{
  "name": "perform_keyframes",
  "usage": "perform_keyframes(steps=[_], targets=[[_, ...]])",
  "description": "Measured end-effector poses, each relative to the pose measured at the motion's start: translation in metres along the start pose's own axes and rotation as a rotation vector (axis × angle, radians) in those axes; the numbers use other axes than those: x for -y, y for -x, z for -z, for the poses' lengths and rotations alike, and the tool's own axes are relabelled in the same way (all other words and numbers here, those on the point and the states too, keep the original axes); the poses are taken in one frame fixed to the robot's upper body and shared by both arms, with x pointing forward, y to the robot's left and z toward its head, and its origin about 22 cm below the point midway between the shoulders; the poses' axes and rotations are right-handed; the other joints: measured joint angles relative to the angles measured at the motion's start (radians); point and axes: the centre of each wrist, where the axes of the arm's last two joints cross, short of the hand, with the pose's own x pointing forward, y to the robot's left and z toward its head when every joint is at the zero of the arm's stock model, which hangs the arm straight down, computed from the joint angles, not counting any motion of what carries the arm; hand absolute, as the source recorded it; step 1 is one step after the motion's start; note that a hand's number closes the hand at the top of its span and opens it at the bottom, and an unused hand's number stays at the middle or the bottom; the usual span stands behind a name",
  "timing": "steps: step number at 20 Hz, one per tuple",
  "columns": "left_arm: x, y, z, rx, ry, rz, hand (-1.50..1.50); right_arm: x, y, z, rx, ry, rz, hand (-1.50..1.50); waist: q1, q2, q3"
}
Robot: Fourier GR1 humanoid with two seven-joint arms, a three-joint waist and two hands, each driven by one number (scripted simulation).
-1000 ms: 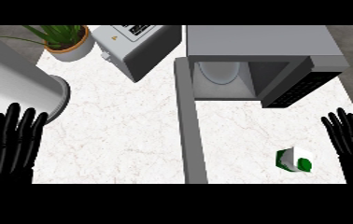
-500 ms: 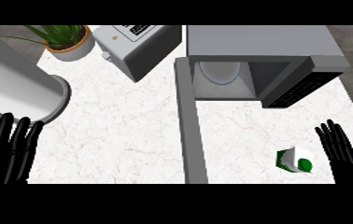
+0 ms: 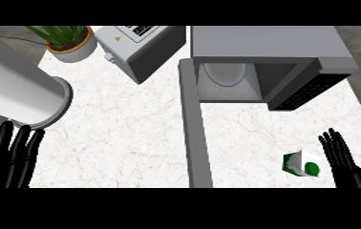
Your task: Pick up the milk, place it into the microwave and close the microwave
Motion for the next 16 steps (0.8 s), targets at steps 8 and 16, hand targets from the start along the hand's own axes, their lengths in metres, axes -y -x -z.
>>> perform_keyframes(steps=[8,16], targets=[[0.004,-0.002,-0.007,0.001,-0.002,0.006,-1.5,-0.001,0.033,0.002,-0.049,0.033,-0.023,-1.5,0.007,0.001,0.001],[0.001,0.003,-0.007,0.004,-0.003,0.004,-1.5,-0.004,0.047,0.007,-0.092,-0.023,-0.059,1.5,0.01,0.003,0.002]])
